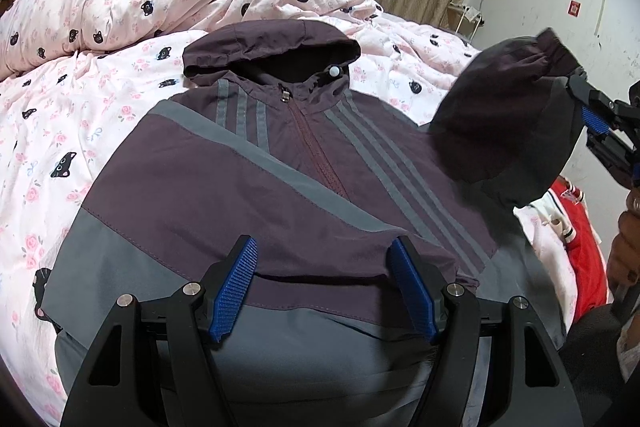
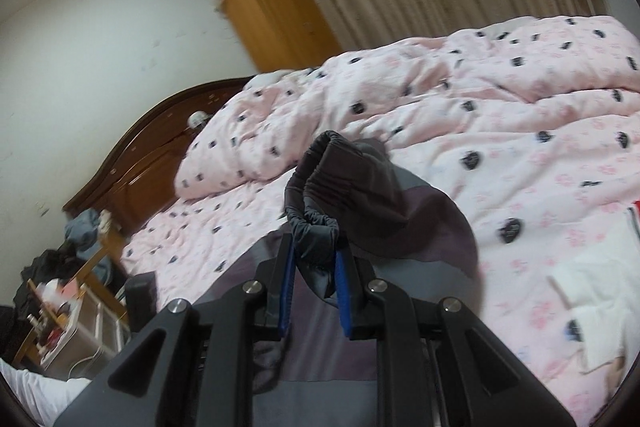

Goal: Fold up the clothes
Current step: 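Lay the held sleeve across the jacket front and open the right tool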

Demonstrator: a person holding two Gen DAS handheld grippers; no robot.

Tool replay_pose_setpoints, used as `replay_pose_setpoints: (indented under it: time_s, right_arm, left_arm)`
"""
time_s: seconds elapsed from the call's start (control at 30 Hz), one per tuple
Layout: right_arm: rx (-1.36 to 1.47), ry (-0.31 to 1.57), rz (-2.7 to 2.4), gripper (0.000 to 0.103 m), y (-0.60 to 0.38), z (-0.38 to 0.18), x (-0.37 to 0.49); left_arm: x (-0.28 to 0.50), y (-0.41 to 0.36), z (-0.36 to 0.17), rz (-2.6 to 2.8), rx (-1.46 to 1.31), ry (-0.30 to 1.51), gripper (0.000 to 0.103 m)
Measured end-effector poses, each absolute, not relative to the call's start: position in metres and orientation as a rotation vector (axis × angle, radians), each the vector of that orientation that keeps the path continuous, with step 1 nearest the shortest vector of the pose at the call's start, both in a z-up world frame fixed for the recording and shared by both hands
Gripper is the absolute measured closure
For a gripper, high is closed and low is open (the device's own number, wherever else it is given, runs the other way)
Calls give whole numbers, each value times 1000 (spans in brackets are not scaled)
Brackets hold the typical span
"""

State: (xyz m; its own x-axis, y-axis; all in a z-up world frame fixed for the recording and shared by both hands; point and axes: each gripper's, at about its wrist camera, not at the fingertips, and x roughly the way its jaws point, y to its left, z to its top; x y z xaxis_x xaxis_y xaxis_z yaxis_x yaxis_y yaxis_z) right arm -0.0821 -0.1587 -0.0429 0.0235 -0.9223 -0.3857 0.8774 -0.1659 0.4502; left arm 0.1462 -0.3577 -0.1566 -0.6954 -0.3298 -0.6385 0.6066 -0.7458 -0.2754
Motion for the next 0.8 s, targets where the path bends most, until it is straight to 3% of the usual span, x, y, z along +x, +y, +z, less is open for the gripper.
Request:
replay_pose_setpoints:
  time_s: [0.33, 0.43, 0.8]
  right_arm:
    - [680, 38, -1452, 84, -197, -48, -25]
    - [673, 79, -1429, 84, -205, -51, -11]
    - [679, 173, -1393, 84, -228, -64, 32]
  left_arm:
    - [207, -376, -127, -2299, 442, 721, 38]
    - [217, -392, -134, -2254, 430, 825, 32]
    - [242, -422, -153, -2134, 363, 1074, 31]
